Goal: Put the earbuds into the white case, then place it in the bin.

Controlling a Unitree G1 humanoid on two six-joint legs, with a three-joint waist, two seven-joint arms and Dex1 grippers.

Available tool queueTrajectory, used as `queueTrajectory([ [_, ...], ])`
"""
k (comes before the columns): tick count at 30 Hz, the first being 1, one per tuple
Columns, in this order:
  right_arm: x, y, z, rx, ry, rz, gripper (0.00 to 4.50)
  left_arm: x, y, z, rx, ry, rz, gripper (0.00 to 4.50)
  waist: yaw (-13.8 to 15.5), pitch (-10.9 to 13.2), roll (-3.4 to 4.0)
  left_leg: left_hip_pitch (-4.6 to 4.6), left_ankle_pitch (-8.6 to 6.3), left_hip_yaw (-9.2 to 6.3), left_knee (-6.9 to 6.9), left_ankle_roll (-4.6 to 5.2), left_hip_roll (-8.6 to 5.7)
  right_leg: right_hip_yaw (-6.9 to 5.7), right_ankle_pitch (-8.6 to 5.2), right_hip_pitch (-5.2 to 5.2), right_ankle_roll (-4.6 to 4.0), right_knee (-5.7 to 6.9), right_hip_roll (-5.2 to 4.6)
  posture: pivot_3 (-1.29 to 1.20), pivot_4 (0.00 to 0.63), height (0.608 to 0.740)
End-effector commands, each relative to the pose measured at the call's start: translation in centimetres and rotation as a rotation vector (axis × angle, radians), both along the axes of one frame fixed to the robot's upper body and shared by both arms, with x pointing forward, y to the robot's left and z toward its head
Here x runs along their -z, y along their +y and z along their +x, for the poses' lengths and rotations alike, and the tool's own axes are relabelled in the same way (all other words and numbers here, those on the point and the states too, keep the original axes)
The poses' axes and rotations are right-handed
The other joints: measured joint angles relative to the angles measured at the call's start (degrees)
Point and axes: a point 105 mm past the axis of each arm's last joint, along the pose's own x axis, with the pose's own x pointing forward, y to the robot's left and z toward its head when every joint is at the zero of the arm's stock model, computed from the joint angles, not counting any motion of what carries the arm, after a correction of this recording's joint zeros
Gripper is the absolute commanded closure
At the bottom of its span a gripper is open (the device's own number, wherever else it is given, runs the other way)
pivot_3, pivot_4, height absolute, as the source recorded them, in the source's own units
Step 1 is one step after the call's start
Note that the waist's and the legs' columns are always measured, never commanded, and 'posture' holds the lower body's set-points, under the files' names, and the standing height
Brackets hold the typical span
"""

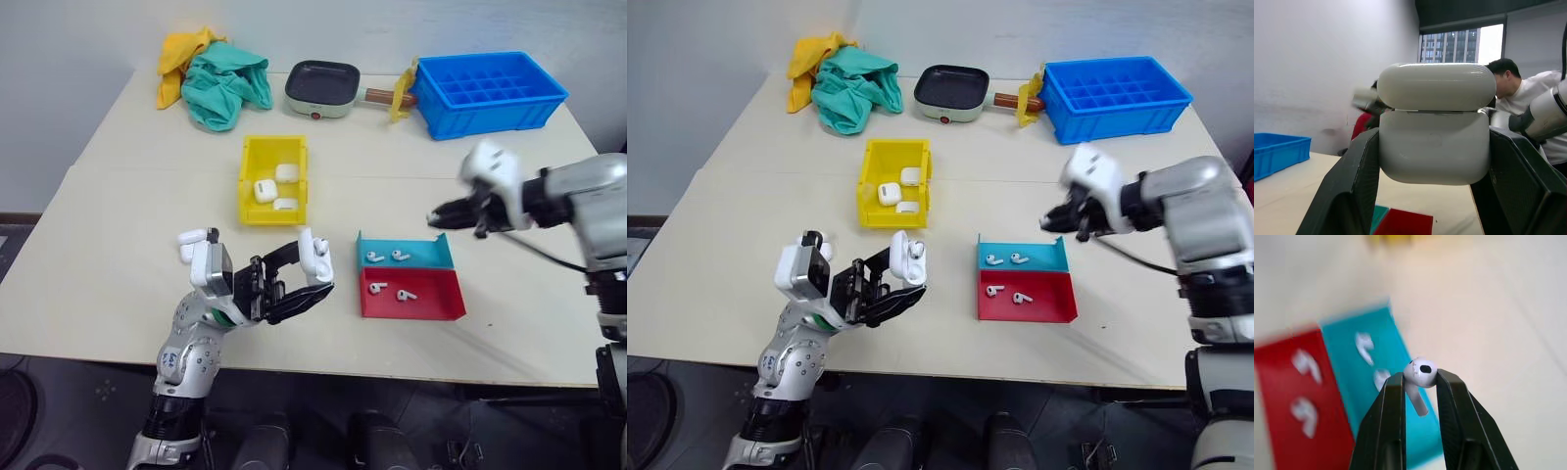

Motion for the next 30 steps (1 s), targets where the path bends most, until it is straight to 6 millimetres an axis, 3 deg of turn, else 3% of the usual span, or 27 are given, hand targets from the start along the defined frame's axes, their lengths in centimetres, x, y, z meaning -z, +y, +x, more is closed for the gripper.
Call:
queueTrajectory([
  [1,-3.1,2.2,-5.5,-0.267,0.035,0.331,4.06,-1.3,-0.1,0.4,0.017,-0.017,-0.057,1.71,0.1,0.0,-0.01,0.00,0.00,-0.02,0.01,0.00,0.01,-0.02,0.00,0.02,0.00,0.00,0.00,0.00,0.150,0.740],
  [6,-4.7,5.8,-8.7,-0.389,0.105,0.642,4.06,-1.7,-1.0,0.7,0.068,-0.016,-0.073,1.71,-0.3,0.0,0.00,0.02,0.00,0.06,0.03,-0.01,0.01,0.06,0.00,-0.04,0.00,0.23,0.02,0.00,0.150,0.740],
  [13,-4.1,9.6,-10.4,-0.450,0.131,0.739,4.06,-2.1,-2.0,0.8,0.115,-0.030,-0.077,1.71,-0.2,0.0,0.00,0.05,0.03,0.02,0.03,-0.03,-0.06,0.07,0.00,-0.07,0.00,0.25,-0.02,0.00,0.150,0.740],
  [30,-2.0,12.2,-10.4,-0.448,0.152,0.692,4.06,-2.4,-2.6,0.7,0.129,-0.038,-0.083,1.71,-0.4,0.0,0.00,0.06,0.02,0.02,0.02,-0.01,-0.05,0.07,0.00,-0.07,0.00,0.23,0.00,0.00,0.150,0.740],
])
